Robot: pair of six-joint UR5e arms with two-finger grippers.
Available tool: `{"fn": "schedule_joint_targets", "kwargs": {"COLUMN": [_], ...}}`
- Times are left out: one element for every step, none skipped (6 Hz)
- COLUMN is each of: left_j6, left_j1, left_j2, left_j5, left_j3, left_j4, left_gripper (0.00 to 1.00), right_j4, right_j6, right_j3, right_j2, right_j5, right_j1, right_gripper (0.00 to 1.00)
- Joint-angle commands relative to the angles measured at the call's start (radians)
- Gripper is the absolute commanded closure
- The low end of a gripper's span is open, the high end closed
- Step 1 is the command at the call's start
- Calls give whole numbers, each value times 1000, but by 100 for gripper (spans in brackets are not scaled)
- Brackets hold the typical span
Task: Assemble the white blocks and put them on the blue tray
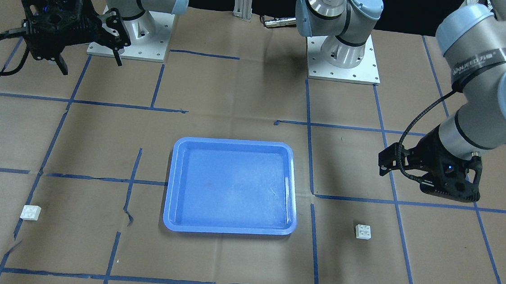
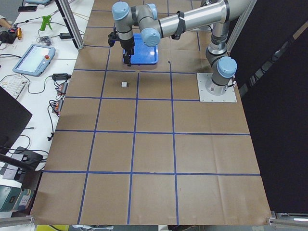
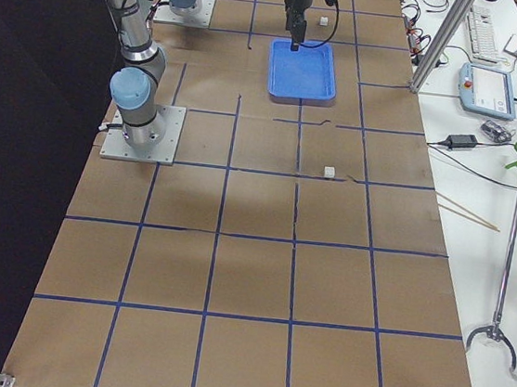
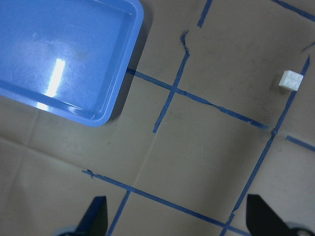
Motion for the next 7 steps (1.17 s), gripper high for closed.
{"fn": "schedule_joint_targets", "kwargs": {"left_j6": [-3,-4,-4,-4,-4,-6,-9], "left_j1": [-1,-1,-2,-2,-2,-2,-2], "left_j2": [-132,-183,-231,-260,-300,-308,-306], "left_j5": [-2,-6,-8,-8,-8,-9,-11], "left_j3": [-4,-4,-13,-50,-96,-104,-107], "left_j4": [128,135,198,281,387,412,415], "left_gripper": [1,1,1,1,1,1,4], "right_j4": [-11,-11,-12,-55,-105,-107,-126], "right_j6": [-388,-646,-904,-1116,-1231,-1303,-1348], "right_j3": [0,0,3,3,0,-3,-9], "right_j2": [0,6,23,63,97,118,173], "right_j5": [-1,7,7,5,10,19,22], "right_j1": [-40,-124,-195,-221,-255,-299,-321], "right_gripper": [0,0,0,0,0,0,0]}}
